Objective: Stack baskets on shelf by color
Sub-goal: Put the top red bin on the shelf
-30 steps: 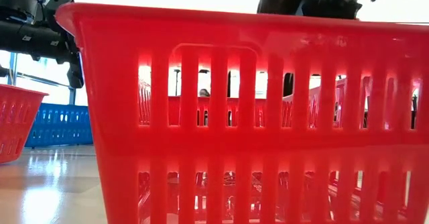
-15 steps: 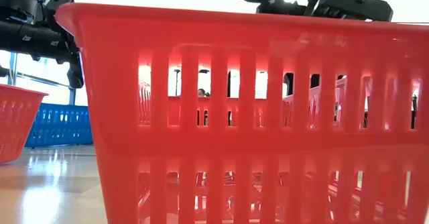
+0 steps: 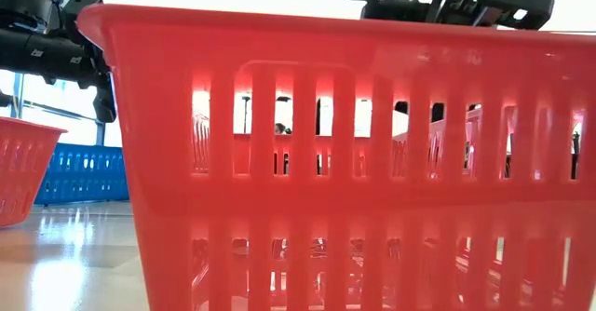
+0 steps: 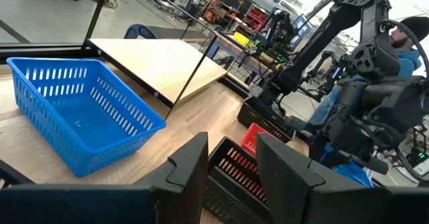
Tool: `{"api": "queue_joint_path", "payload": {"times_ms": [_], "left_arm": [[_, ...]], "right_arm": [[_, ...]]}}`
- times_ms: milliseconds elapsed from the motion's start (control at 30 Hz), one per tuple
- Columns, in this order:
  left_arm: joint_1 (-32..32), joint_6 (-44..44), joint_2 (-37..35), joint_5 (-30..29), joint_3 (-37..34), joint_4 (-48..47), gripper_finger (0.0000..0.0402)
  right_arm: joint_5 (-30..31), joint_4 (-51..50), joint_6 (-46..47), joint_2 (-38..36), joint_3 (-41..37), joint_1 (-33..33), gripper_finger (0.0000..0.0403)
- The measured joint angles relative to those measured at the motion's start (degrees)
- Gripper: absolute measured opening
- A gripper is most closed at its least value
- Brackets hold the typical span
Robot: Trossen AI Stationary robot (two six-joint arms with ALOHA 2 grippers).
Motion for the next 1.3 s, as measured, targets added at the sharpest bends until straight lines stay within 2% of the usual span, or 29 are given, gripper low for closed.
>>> {"api": "queue_joint_path", "payload": {"times_ms": [200,433,967,1300], "left_arm": [[0.0,0.0,0.0,0.0,0.0,-0.02,0.0115],[0.0,0.0,0.0,0.0,0.0,-0.02,0.0115],[0.02,0.0,0.0,-0.02,0.0,-0.01,0.0115],[0.02,0.0,0.0,-0.02,0.0,-0.01,0.0115]], "right_arm": [[0.54,-4.78,-0.72,-2.84,-0.02,0.04,0.0003],[3.95,-11.17,-3.3,-7.81,-0.02,0.02,0.0001],[16.73,-27.46,-7.84,-21.44,-0.07,-0.45,0.0],[24.68,-36.2,-15.15,-31.08,-0.09,-5.41,0.0]]}}
